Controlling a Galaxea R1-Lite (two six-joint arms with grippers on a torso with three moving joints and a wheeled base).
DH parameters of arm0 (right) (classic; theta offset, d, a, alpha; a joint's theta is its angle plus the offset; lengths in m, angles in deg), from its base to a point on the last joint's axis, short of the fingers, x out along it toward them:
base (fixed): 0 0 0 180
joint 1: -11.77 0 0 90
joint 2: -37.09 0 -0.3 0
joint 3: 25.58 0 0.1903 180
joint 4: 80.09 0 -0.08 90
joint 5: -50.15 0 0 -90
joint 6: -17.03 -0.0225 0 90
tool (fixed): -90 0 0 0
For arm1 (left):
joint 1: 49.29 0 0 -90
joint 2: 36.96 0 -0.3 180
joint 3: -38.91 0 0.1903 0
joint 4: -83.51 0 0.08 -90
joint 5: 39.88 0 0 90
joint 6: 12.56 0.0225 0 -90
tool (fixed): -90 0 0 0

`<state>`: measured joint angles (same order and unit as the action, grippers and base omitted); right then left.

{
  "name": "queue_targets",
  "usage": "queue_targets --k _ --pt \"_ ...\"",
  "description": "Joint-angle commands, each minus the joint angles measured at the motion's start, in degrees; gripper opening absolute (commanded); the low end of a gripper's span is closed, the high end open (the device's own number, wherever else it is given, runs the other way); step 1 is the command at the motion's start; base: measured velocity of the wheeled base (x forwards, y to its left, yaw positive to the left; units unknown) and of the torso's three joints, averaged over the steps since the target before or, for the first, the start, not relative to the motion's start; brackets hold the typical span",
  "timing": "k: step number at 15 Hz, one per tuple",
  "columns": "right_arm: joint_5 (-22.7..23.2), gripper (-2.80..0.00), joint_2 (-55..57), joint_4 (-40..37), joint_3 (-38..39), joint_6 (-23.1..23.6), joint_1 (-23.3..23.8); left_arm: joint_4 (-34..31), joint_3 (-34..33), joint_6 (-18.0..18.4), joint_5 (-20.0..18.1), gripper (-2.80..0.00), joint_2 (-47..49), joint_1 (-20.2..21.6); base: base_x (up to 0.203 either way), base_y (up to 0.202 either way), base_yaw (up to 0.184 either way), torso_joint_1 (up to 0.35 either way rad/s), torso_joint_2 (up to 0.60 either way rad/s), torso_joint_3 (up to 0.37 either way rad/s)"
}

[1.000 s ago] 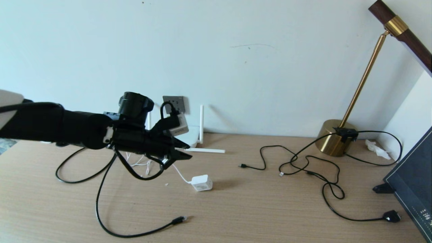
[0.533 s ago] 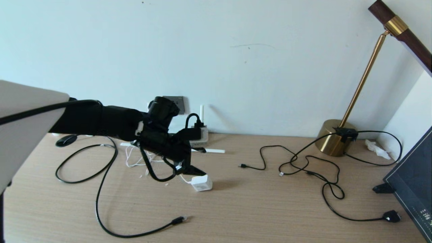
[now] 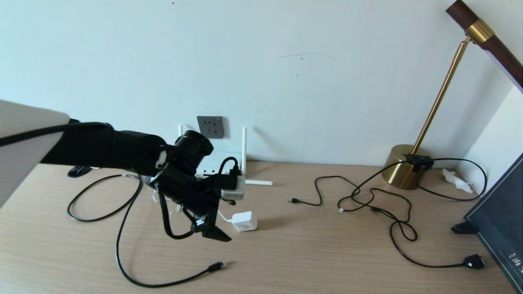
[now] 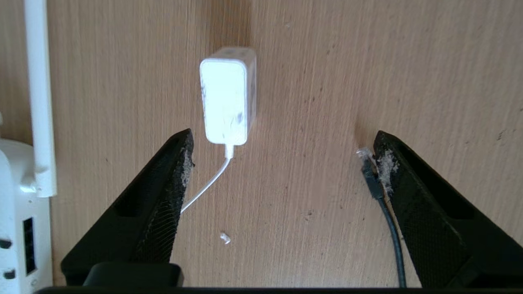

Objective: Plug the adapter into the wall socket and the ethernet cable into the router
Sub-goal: Pick up plug

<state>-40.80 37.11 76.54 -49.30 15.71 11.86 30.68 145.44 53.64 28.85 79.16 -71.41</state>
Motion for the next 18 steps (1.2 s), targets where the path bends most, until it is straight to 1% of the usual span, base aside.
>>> queue_targets --k 1,6,8,11,14,18 --pt "0.0 -2.8 0.0 0.0 0.0 0.0 0.0 -0.3 2.8 -0.2 0.0 0.0 2.9 0.6 0.0 0.0 0.0 0.0 0.0 0.0" --pt "0.0 -2.8 0.0 0.0 0.0 0.0 0.0 -1.3 12.6 -3.1 -0.1 0.0 10.1 0.4 0.0 0.0 0.0 0.0 0.0 0.0" --pt "0.0 -2.8 0.0 0.0 0.0 0.0 0.0 -1.8 15.0 -3.1 -0.1 0.0 12.5 0.2 0.0 0.0 0.0 0.0 0.0 0.0" --pt "0.0 -2.8 0.0 0.0 0.0 0.0 0.0 -3.5 14.7 -1.7 0.0 0.0 13.6 0.0 0.0 0.0 0.0 0.0 0.0 0.0" --pt "0.0 -2.8 0.0 0.0 0.0 0.0 0.0 -4.0 14.9 -1.7 0.2 0.0 13.8 -1.8 0.0 0.0 0.0 0.0 0.0 0.0" --pt "0.0 -2.8 0.0 0.0 0.0 -0.1 0.0 -3.9 15.3 -1.7 1.3 0.0 14.9 -3.8 0.0 0.0 0.0 0.0 0.0 0.0"
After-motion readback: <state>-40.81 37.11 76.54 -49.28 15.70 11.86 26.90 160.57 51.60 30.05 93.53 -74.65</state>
